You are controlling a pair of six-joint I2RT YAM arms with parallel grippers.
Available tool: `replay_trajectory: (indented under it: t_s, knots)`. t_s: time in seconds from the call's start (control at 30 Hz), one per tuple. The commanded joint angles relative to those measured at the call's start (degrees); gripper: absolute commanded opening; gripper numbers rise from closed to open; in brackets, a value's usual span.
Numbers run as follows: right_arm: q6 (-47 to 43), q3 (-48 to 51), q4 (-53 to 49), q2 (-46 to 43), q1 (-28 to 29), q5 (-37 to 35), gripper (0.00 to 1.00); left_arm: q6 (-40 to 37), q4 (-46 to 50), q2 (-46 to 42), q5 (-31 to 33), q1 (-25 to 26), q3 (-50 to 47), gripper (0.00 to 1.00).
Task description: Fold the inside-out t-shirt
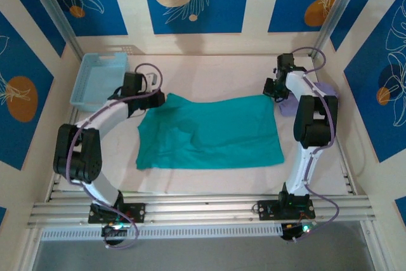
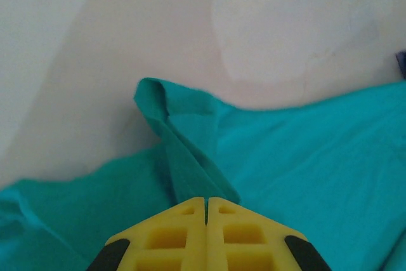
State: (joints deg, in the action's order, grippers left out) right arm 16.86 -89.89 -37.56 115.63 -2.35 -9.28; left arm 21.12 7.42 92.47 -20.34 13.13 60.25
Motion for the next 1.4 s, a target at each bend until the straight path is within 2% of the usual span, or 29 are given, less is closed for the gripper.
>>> replay_trajectory:
  t_s: [0.0,0.47,0.73,1.2,1.37]
  knots:
    - [-0.44,2.07,0.16,-3.19,-0.46,1.76,0.06,1.70,-4.24,-6.35,-1.76,1.94,-4.53,0.00]
    - [-0.11,7.04,-2.34,-8.23,-0.90,2.07,0.06,1.28,-0.51,-20.29,-0.55,5.79,-20.28,0.00]
    - [-0.40,9.69,-3.34,-9.90,-1.17,1.54,0.06,1.20,2.11,-23.84,2.03,7.70,-22.36,0.00]
    - [-0.11,13.16,-4.79,-14.43,-1.67,0.93,0.06,1.07,7.05,-29.62,8.96,7.86,-21.22,0.00]
    - [0.80,16.42,-4.20,-16.79,-3.07,0.92,0.06,1.19,8.66,-32.93,9.02,7.79,-21.49,0.00]
